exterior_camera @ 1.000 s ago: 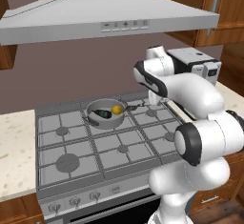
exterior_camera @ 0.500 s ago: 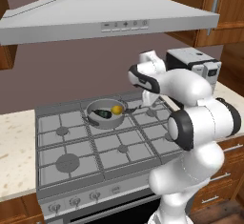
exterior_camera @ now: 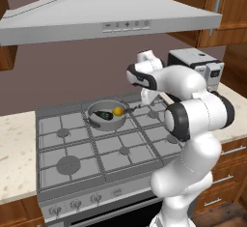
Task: Put the eggplant and lemon in the pot. Retrieve the spatula and lightly stir the vegetables in the pot.
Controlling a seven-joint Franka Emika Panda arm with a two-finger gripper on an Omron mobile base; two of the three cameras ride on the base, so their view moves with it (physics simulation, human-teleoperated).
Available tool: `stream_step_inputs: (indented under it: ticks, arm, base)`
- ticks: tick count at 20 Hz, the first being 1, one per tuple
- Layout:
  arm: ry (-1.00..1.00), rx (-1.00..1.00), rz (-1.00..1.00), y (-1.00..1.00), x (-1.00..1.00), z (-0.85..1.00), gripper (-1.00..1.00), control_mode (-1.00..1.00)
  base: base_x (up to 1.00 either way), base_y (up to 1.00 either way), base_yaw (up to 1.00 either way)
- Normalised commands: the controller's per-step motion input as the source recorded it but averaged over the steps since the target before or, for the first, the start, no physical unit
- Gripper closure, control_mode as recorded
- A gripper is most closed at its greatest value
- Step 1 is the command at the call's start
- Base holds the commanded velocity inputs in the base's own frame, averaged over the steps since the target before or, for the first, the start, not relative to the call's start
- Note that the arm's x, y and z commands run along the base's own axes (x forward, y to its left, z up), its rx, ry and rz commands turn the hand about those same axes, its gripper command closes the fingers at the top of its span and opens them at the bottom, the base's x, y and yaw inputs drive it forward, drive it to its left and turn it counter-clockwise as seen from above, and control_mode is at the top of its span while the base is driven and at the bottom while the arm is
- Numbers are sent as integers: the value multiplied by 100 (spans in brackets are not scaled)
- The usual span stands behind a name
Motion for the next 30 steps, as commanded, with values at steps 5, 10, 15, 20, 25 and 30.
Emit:
stream_step_inputs:
  ticks: [5,10,15,20,25,30]
  arm:
    - [-3,0,0,3,27,-8,100,-100]
    - [-5,0,0,5,0,-1,100,-100]
    - [-6,0,2,16,13,-17,100,-100]
    - [-7,0,1,16,22,-21,100,-100]
    - [1,0,3,8,3,-9,100,-100]
    - [0,0,3,-10,0,0,100,-100]
  base:
    - [0,0,0]
    - [0,0,0]
    - [0,0,0]
    - [0,0,0]
    - [0,0,0]
    - [0,0,0]
